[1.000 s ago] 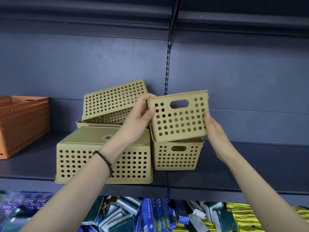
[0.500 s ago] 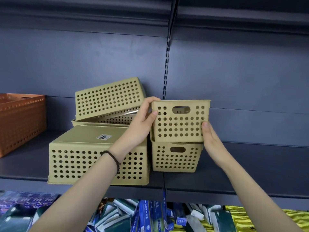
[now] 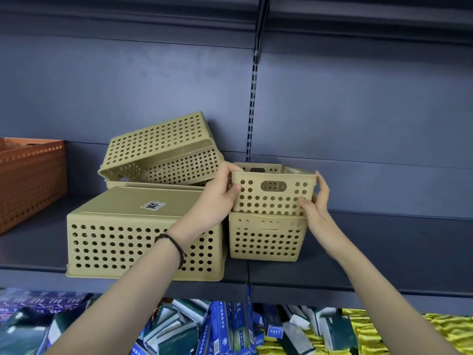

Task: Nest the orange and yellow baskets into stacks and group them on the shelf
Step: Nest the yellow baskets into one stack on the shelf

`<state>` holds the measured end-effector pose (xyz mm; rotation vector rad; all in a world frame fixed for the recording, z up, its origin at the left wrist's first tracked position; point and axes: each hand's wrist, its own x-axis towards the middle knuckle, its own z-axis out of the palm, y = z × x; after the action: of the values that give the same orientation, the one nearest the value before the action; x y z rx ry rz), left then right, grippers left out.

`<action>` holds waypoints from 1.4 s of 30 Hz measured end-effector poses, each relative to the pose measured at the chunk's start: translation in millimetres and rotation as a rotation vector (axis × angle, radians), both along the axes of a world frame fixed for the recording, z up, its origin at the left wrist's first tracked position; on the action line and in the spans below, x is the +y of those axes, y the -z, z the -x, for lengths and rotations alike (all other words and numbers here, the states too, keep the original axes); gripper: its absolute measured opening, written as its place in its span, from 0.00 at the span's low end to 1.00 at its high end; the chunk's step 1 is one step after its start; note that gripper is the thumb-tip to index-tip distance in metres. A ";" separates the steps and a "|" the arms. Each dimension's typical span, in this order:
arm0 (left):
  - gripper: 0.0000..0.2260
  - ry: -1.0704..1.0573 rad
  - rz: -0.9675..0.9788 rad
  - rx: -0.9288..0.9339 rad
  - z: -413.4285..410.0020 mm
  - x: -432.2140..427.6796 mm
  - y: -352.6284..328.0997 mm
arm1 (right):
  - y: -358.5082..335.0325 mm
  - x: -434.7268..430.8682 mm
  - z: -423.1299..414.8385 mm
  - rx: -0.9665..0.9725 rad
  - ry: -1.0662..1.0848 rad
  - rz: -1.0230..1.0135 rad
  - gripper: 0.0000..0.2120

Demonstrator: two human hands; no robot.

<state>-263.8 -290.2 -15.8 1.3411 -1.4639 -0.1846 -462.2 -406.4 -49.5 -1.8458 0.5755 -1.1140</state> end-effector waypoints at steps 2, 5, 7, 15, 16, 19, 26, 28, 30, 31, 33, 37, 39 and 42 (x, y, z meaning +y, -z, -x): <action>0.11 -0.044 -0.066 -0.095 -1.2 -0.7 -1.3 | 3.0 0.9 0.9 -0.067 0.030 -0.037 0.23; 0.11 -0.120 -0.163 -0.218 -2.6 1.7 -2.9 | 6.6 3.6 3.6 -0.056 0.056 -0.034 0.22; 0.17 -0.158 -0.226 -0.264 -0.7 5.3 -2.9 | 11.2 5.1 5.1 0.015 0.079 0.032 0.31; 0.29 -0.236 -0.332 -0.475 5.5 7.6 4.7 | 17.8 9.9 1.7 -0.010 0.494 0.265 0.10; 0.29 -0.248 -0.339 -0.479 6.8 7.5 4.5 | 15.9 12.8 -0.3 0.003 0.543 0.363 0.10; 0.29 -0.275 -0.329 -0.516 13.6 5.6 4.3 | 6.5 28.1 -12.4 0.089 0.500 0.672 0.13; 0.24 -0.224 -0.331 -0.495 3.4 19.5 -4.0 | 14.3 34.5 -32.0 0.310 0.406 0.852 0.16; 0.19 -0.297 -0.282 -0.496 -7.7 29.7 -13.2 | 13.0 27.8 -28.0 0.262 0.413 0.812 0.15; 0.14 -0.432 -0.226 -0.524 -25.9 39.1 -25.5 | 11.4 21.3 -25.2 0.198 0.422 0.758 0.15; 0.12 -0.506 -0.190 -0.531 -36.8 43.2 -32.9 | 11.0 19.2 -24.7 0.170 0.433 0.743 0.15; 0.10 -0.644 -0.104 -0.517 -60.2 48.3 -48.8 | 11.3 17.6 -25.8 0.132 0.470 0.737 0.17; 0.14 -0.835 -0.034 -0.474 -114.4 41.1 -69.3 | 13.4 18.2 -31.9 0.103 0.536 0.744 0.19; 0.19 -0.836 -0.111 -0.497 -142.6 30.6 -69.5 | 16.0 17.9 -33.3 0.091 0.547 0.755 0.19; 0.26 -0.765 -0.330 -0.475 -181.0 13.9 -61.5 | 18.4 16.4 -32.2 0.100 0.551 0.801 0.21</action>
<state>-82.8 -276.2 45.6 2.2312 -1.2089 0.4342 -430.0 -390.0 -67.8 -2.5118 0.7982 -1.8095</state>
